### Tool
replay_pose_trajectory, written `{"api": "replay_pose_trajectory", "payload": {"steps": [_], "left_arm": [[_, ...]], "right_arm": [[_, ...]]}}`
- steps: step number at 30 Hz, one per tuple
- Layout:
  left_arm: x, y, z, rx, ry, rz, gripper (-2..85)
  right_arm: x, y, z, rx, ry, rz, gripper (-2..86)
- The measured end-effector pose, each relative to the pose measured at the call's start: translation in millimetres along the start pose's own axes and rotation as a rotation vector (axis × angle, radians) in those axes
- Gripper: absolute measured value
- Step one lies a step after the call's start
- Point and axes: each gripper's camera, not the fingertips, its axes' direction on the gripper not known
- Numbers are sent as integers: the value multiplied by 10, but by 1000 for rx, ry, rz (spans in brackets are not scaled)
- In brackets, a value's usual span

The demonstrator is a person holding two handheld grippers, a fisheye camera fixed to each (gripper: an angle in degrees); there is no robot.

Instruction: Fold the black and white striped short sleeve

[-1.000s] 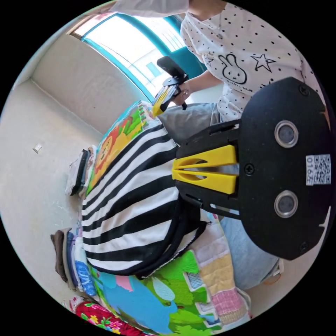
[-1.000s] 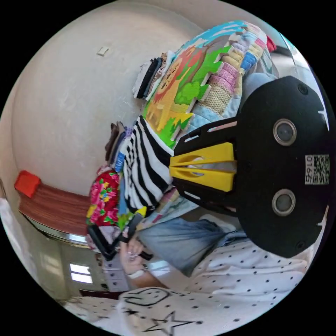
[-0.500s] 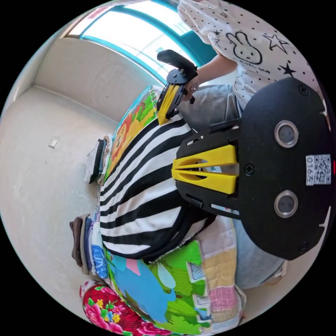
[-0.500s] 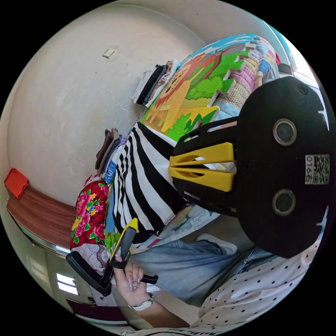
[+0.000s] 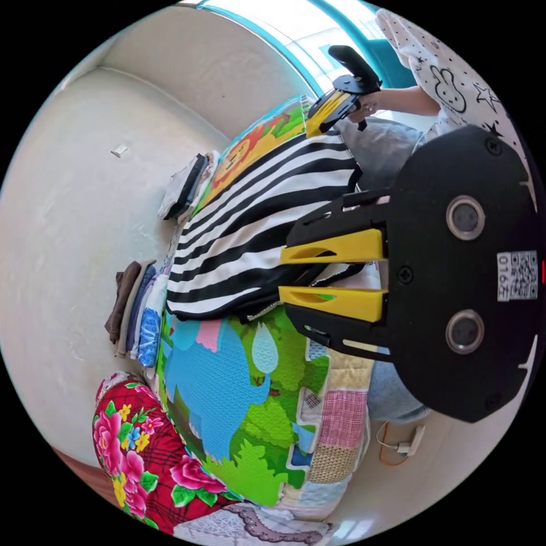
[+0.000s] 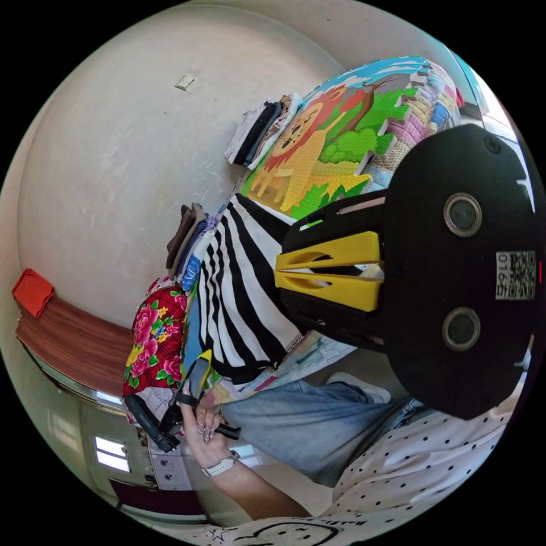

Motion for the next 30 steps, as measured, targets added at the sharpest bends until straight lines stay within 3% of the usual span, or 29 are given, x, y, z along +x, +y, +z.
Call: {"api": "replay_pose_trajectory", "payload": {"steps": [9,20,30], "left_arm": [[221,-160,134,-27,-166,56,52],[220,-393,307,-59,-168,62,53],[96,-671,174,-39,-124,63,0]], "right_arm": [[327,48,-96,2,-20,76,-4],[613,-9,-147,-19,-1,83,-4],[936,-156,-110,-82,19,79,-4]]}}
